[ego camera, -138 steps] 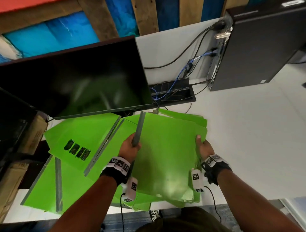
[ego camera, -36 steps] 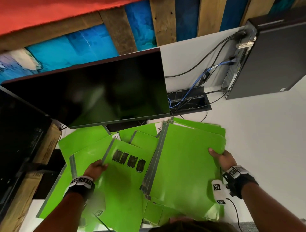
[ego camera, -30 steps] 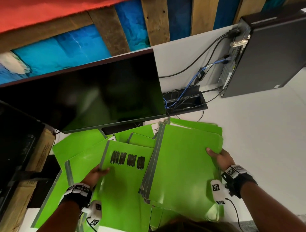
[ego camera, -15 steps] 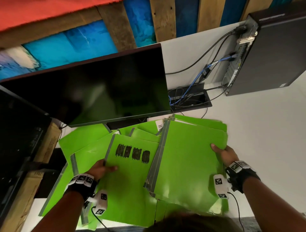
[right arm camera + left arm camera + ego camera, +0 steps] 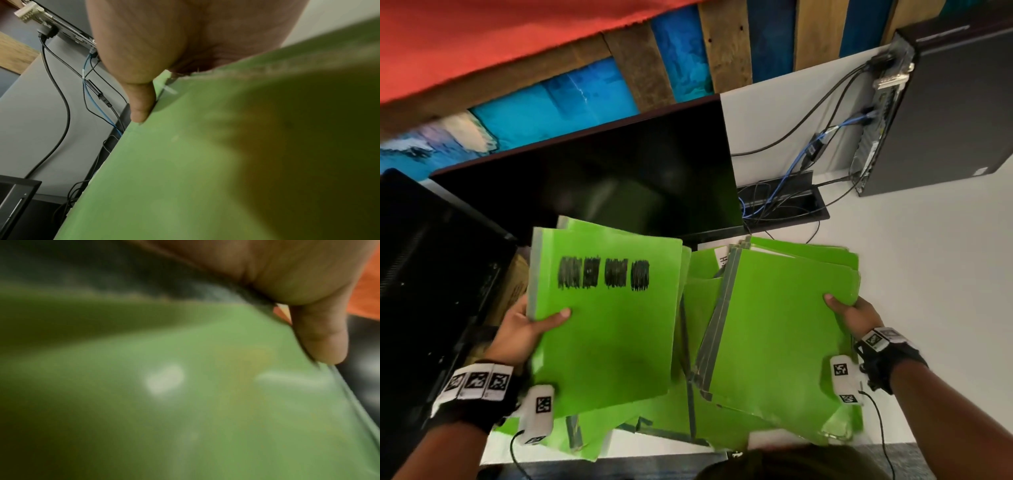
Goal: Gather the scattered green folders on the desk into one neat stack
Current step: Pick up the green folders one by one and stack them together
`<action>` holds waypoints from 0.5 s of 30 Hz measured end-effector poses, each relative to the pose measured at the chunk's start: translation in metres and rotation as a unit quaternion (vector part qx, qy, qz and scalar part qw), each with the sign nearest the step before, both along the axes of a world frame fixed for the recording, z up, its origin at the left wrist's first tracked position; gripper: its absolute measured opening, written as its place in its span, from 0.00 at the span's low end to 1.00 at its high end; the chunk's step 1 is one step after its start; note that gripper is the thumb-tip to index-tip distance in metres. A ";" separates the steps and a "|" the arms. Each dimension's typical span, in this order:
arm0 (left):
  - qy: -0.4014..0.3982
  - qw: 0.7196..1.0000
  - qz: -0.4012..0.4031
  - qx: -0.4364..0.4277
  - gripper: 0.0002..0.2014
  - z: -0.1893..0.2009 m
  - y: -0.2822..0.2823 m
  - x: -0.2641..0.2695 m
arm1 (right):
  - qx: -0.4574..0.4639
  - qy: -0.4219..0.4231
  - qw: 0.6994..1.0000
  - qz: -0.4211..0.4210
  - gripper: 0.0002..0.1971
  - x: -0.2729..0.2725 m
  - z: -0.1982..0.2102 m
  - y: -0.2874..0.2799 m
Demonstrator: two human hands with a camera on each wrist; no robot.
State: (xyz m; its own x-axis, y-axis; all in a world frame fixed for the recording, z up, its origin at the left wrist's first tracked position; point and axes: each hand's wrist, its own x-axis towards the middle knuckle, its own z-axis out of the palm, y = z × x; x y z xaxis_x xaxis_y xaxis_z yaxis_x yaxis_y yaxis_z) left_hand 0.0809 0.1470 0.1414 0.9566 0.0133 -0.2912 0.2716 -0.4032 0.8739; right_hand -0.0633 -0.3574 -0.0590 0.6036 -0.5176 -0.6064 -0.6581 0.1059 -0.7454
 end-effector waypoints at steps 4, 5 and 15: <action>-0.051 0.993 -0.025 -0.105 0.17 0.017 -0.039 -0.007 | 0.002 -0.002 1.000 -0.002 0.29 0.000 0.002 0.000; -0.053 0.989 -0.025 -0.138 0.18 0.017 -0.055 -0.007 | 0.002 0.000 1.000 -0.002 0.29 0.000 0.003 0.000; 0.000 0.992 -0.125 -0.028 0.10 -0.057 -0.205 -0.014 | 0.020 -0.012 0.999 0.023 0.28 -0.004 0.002 -0.004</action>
State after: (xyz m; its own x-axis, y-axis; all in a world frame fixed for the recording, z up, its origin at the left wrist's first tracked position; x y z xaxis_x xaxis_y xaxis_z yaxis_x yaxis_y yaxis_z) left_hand 0.0664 -0.0577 0.0842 0.9277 -0.2413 -0.2849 0.1691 -0.4088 0.8968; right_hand -0.0675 -0.3615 -0.0569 0.6415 -0.4647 -0.6103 -0.6443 0.1053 -0.7575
